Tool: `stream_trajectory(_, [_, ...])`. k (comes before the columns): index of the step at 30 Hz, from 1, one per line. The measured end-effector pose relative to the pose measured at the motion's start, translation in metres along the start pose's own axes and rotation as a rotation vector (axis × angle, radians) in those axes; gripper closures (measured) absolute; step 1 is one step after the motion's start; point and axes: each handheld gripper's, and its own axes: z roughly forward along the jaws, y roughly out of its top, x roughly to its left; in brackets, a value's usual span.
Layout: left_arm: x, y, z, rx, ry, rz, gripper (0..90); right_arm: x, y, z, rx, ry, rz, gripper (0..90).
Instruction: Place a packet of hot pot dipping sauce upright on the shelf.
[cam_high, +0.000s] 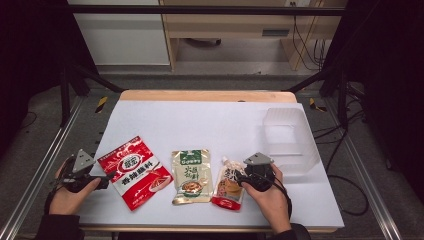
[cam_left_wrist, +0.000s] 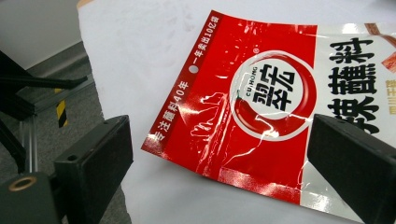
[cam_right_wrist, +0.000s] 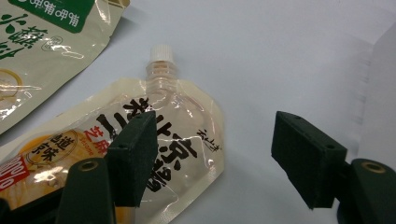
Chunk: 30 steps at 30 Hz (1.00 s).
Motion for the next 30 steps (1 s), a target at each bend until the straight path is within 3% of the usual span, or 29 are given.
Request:
stream_trajectory(10, [-0.002,0.0,0.0,0.014,0.001,0.017,7.1,-0.001,0.002,0.002,0.003,-0.013,0.0,41.1])
stream_trajectory(22, [-0.004,0.001,0.002,0.034,0.01,0.05,8.5,-0.006,0.007,0.015,0.024,0.002,0.006,60.2])
stream_trajectory(30, [-0.004,0.001,0.003,0.039,0.011,0.051,8.9,-0.006,0.007,0.019,0.044,0.031,0.016,57.8])
